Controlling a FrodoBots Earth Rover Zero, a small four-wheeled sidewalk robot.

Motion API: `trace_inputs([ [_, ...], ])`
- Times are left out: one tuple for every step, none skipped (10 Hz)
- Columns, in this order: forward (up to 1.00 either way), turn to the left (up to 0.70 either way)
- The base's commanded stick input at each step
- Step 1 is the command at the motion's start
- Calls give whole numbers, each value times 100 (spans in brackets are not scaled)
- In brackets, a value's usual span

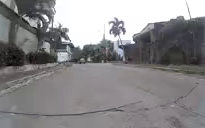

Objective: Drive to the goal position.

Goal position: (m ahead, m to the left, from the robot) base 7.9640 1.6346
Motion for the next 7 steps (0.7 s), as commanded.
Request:
trace_inputs([
  [100, 4],
  [100, 4],
  [100, 4],
  [100, 4],
  [100, 4],
  [100, 4],
  [100, 4],
])
